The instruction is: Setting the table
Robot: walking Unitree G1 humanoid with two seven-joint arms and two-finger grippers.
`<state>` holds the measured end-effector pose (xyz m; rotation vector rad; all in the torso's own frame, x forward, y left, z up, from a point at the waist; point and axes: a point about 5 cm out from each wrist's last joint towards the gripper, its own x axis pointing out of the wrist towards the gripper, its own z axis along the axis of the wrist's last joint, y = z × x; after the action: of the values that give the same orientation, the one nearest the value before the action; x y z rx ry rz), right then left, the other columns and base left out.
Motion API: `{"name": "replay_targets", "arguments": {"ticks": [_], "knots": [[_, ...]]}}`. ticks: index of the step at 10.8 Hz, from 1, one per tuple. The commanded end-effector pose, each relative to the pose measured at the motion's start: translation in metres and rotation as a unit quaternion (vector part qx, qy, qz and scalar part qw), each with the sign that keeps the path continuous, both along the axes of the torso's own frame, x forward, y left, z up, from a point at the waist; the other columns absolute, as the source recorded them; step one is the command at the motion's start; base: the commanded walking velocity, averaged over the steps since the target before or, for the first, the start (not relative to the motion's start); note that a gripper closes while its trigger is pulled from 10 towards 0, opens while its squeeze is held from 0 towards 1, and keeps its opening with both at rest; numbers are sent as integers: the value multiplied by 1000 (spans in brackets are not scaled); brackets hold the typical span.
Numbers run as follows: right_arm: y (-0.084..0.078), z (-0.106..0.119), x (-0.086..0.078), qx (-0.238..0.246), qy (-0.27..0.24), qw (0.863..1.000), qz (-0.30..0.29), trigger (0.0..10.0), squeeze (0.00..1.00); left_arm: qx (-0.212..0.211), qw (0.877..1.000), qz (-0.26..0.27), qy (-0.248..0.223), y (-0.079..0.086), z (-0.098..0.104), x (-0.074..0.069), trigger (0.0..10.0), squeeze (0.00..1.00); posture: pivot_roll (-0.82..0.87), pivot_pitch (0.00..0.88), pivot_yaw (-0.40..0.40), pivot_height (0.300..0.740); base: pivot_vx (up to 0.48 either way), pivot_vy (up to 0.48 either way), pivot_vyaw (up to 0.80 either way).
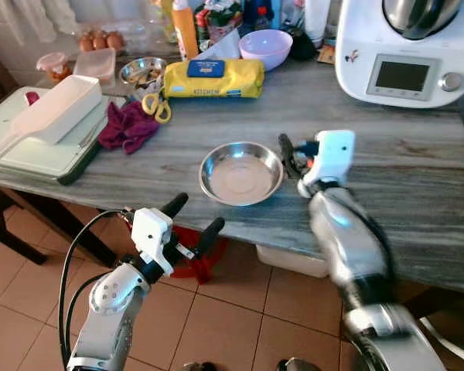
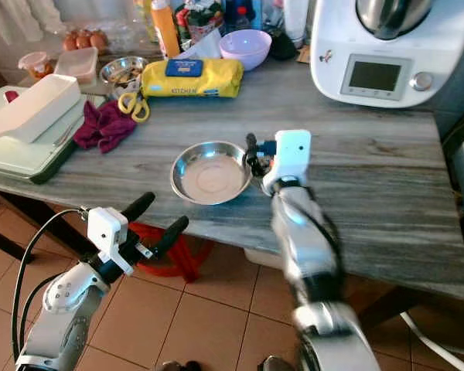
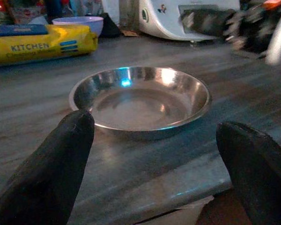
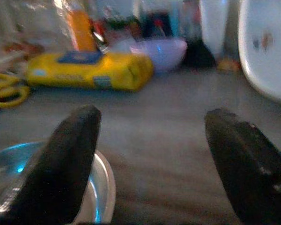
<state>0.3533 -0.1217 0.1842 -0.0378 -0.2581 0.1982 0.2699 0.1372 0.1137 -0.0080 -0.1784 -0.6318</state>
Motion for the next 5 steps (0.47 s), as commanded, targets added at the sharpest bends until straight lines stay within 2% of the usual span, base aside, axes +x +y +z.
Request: {"name": "replay_targets", "arguments": {"ticks": [1, 3, 5], "knots": [[8, 7, -7, -13, -19, 999, 24, 10000, 1000, 6, 1000, 11, -1, 3, -1, 1, 10000, 0, -89, 166, 95, 740, 0, 0, 0], [2, -12, -29, -6, -3, 1000, 27, 10000, 1000, 5, 999, 44, -12, 6, 2, 9, 10000, 0, -93, 170, 98, 740, 0, 0, 0], [-10, -20, -53, -3, 2, 1000, -2, 10000, 1000, -10, 995, 100, -21, 11, 7, 15, 10000, 0, -99, 167, 100, 740, 0, 0, 0]]}}
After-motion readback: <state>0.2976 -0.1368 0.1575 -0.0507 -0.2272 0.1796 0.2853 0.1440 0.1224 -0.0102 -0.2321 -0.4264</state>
